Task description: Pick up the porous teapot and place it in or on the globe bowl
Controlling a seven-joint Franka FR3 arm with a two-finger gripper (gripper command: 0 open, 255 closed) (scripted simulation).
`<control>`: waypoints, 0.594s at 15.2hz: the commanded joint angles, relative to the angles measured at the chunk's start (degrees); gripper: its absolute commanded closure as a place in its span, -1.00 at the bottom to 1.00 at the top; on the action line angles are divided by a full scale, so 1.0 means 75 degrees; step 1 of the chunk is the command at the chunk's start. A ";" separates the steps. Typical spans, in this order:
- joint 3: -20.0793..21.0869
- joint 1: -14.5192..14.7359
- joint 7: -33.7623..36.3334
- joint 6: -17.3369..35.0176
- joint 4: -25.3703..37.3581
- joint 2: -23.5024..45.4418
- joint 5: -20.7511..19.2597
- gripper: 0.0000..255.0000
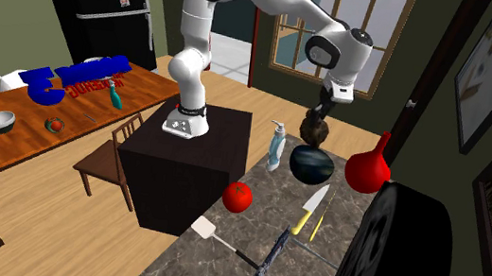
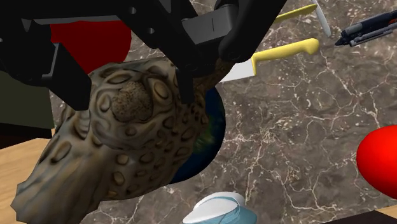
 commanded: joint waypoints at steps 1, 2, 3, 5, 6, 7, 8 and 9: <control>0.0004 -0.0006 -0.0060 0.0179 -0.0096 0.0078 0.0039 1.00; 0.0009 -0.0007 -0.0086 0.0267 -0.0144 0.0123 0.0059 1.00; 0.0013 -0.0008 -0.0113 0.0354 -0.0190 0.0169 0.0080 1.00; 0.0023 -0.0011 -0.0168 0.0528 -0.0277 0.0266 0.0124 1.00; 0.0029 -0.0013 -0.0196 0.0615 -0.0317 0.0316 0.0147 1.00; 0.0035 -0.0016 -0.0224 0.0700 -0.0356 0.0367 0.0171 1.00; 0.0041 -0.0018 -0.0253 0.0786 -0.0394 0.0420 0.0195 1.00; 0.0048 -0.0020 -0.0282 0.0871 -0.0429 0.0475 0.0220 1.00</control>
